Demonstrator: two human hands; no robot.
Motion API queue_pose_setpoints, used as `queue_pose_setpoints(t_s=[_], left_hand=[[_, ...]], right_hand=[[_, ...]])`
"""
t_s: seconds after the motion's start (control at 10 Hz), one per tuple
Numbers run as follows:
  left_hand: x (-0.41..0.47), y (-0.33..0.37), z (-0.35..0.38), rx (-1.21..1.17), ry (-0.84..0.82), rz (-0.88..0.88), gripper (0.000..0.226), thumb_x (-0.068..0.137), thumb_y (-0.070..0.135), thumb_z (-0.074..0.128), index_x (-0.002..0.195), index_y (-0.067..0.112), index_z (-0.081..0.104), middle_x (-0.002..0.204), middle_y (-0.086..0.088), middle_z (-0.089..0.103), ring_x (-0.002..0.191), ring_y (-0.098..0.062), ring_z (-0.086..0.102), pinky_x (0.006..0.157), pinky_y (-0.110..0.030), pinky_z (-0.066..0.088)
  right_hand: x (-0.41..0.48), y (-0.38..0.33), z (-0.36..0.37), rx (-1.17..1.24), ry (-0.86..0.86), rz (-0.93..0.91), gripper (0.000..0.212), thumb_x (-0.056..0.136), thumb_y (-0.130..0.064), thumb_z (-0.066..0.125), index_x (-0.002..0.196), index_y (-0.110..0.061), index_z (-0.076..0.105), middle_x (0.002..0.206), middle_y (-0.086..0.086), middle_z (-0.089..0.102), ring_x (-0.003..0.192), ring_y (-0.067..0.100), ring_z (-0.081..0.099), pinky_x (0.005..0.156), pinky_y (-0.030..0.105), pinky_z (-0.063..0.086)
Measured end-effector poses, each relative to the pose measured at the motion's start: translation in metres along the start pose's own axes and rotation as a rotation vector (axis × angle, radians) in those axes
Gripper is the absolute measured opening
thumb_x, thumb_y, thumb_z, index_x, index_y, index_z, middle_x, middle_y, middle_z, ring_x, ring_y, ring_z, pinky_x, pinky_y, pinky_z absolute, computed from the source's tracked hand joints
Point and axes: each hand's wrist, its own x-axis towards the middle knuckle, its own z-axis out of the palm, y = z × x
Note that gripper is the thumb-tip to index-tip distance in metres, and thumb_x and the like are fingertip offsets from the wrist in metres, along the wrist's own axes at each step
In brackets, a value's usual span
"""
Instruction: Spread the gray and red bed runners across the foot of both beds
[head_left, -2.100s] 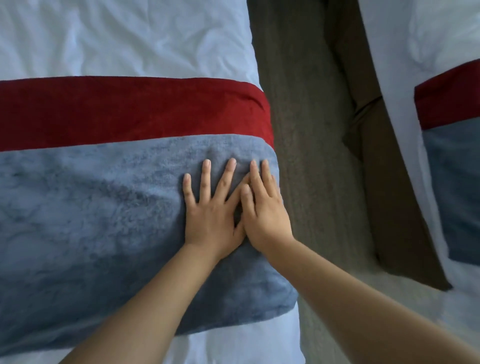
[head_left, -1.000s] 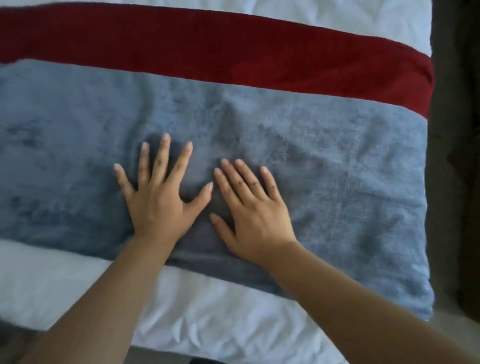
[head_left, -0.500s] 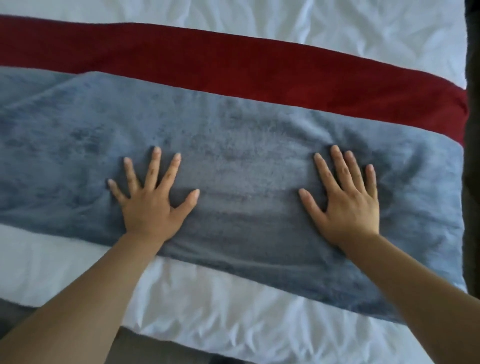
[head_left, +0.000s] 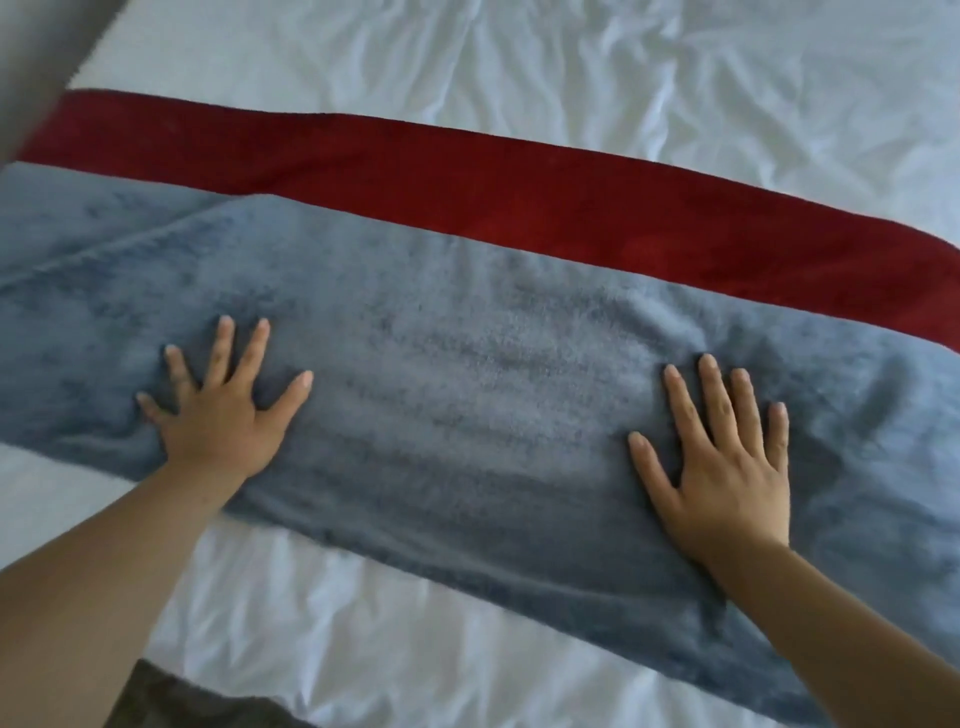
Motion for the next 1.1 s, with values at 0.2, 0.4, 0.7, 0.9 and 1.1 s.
queue_pose_setpoints(t_s=[0.2, 0.4, 0.7, 0.9, 1.1], left_hand=[[0.003, -0.001, -0.008, 0.033, -0.097, -0.013, 0.092, 0.068, 0.101, -0.006, 0.149, 0.061, -0.021, 0.167, 0.02, -0.022, 0.155, -0.041, -0.012, 0.114, -0.079, 0.004], [-0.037, 0.08, -0.005, 0.005, 0.021, 0.466, 0.099, 0.078, 0.098, 0.014, 0.161, 0.047, -0.004, 0.172, 0.008, -0.009, 0.155, -0.049, 0.0, 0.119, -0.073, 0.008], [-0.077, 0.159, 0.036, 0.023, 0.166, 0.565, 0.087, 0.082, 0.092, 0.025, 0.159, 0.052, 0.014, 0.172, 0.012, 0.006, 0.156, -0.046, 0.003, 0.111, -0.081, 0.005], [-0.081, 0.165, 0.028, 0.064, 0.059, 0.512, 0.086, 0.082, 0.093, 0.017, 0.158, 0.054, 0.008, 0.172, 0.014, 0.0, 0.156, -0.044, 0.0, 0.113, -0.08, 0.006], [-0.071, 0.172, -0.012, 0.161, -0.256, 0.504, 0.098, 0.066, 0.099, 0.015, 0.155, 0.059, 0.007, 0.171, 0.014, 0.004, 0.147, -0.046, 0.022, 0.115, -0.066, 0.029]], right_hand=[[0.002, -0.01, -0.002, -0.033, -0.061, 0.017, 0.076, 0.095, -0.073, 0.014, 0.16, -0.037, 0.0, 0.169, -0.002, -0.002, 0.155, 0.022, -0.007, 0.124, 0.056, 0.004], [0.023, -0.058, -0.016, 0.003, -0.102, -0.052, 0.078, 0.096, -0.072, 0.006, 0.161, -0.03, -0.002, 0.169, 0.001, -0.008, 0.154, 0.027, -0.013, 0.125, 0.052, 0.0], [0.022, -0.086, 0.018, 0.024, -0.009, -0.271, 0.066, 0.103, -0.062, 0.018, 0.161, -0.033, 0.01, 0.169, -0.002, 0.006, 0.156, 0.021, -0.002, 0.125, 0.049, 0.009], [0.022, -0.091, 0.009, 0.021, -0.087, -0.247, 0.066, 0.102, -0.063, 0.014, 0.161, -0.034, 0.008, 0.169, -0.003, 0.002, 0.155, 0.019, -0.006, 0.126, 0.047, 0.004], [0.047, -0.087, -0.035, 0.037, -0.479, -0.276, 0.07, 0.097, -0.062, 0.029, 0.159, -0.039, 0.007, 0.169, -0.007, -0.003, 0.155, 0.017, -0.002, 0.125, 0.042, 0.015]])
